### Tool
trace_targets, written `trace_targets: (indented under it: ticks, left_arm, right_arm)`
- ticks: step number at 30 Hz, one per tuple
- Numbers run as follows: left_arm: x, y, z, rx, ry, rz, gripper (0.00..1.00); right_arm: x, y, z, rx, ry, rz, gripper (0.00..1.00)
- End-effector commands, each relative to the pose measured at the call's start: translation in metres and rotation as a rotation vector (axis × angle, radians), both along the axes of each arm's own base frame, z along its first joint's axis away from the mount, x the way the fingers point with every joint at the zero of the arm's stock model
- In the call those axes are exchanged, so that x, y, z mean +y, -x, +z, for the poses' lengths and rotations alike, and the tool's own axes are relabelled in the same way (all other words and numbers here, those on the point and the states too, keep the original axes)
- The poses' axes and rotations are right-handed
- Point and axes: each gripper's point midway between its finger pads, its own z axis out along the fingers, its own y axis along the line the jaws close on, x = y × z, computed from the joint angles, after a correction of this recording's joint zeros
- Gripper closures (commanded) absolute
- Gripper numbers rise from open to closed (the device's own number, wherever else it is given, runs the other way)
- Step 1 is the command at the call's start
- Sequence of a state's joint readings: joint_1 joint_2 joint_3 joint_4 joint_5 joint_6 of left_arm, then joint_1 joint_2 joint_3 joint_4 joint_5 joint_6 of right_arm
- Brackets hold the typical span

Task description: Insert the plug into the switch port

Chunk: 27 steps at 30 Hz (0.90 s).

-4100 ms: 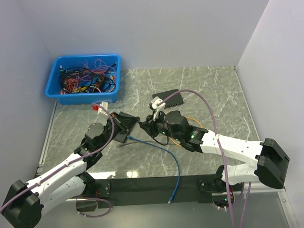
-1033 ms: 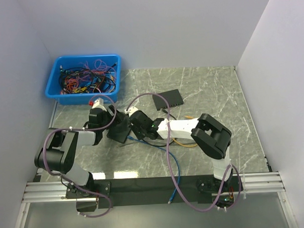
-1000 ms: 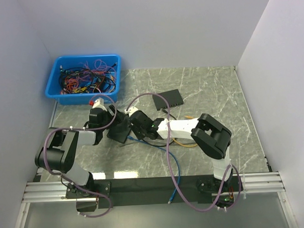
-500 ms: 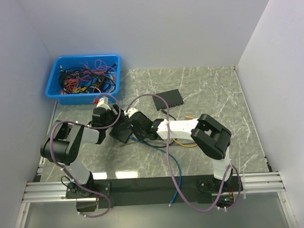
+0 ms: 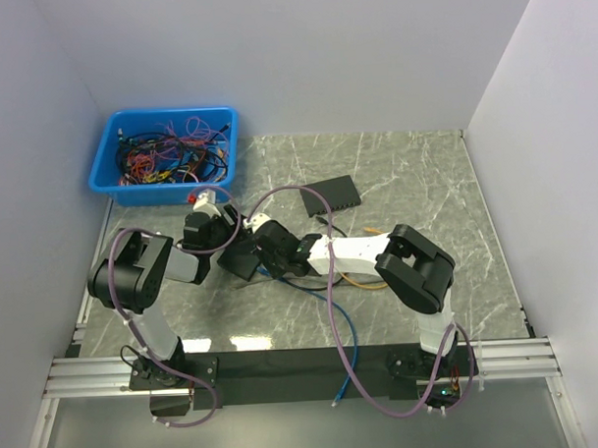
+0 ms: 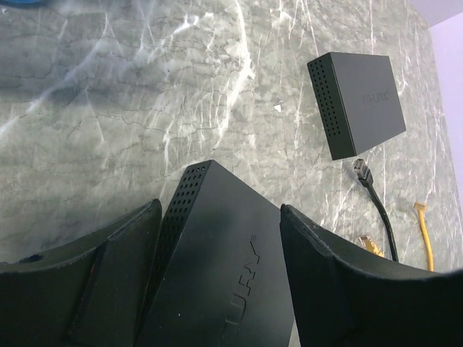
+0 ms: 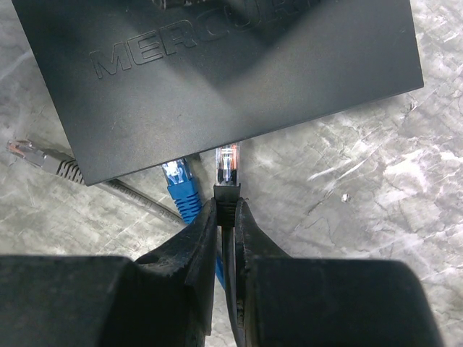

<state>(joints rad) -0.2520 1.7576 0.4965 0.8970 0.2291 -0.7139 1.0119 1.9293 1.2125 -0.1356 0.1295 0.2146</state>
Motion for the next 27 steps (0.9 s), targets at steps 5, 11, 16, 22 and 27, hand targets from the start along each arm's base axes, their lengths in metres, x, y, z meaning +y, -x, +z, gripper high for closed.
trace_targets:
  ticks: [5, 11, 16, 22, 27]
  left_arm:
    - [-0.011, 0.020, -0.021, 0.062, -0.010, -0.075, 0.28]
    - [-0.016, 0.025, -0.023, 0.065, 0.001, -0.097, 0.29]
    - [-0.023, 0.030, -0.022, 0.061, 0.002, -0.131, 0.29]
    - [-0.033, 0.037, -0.025, 0.073, 0.016, -0.177, 0.30]
    - [-0.041, 0.042, -0.028, 0.083, 0.017, -0.207, 0.31]
  right_arm:
    - [0.023, -0.011, 0.022, -0.060, -0.072, 0.016, 1.00]
    - [0.023, -0.011, 0.032, -0.092, -0.098, 0.034, 1.00]
    - [0.021, -0.008, 0.038, -0.112, -0.121, 0.055, 1.00]
    - [0.024, -0.008, 0.049, -0.141, -0.161, 0.065, 1.00]
    - [0.024, -0.009, 0.053, -0.152, -0.173, 0.063, 1.00]
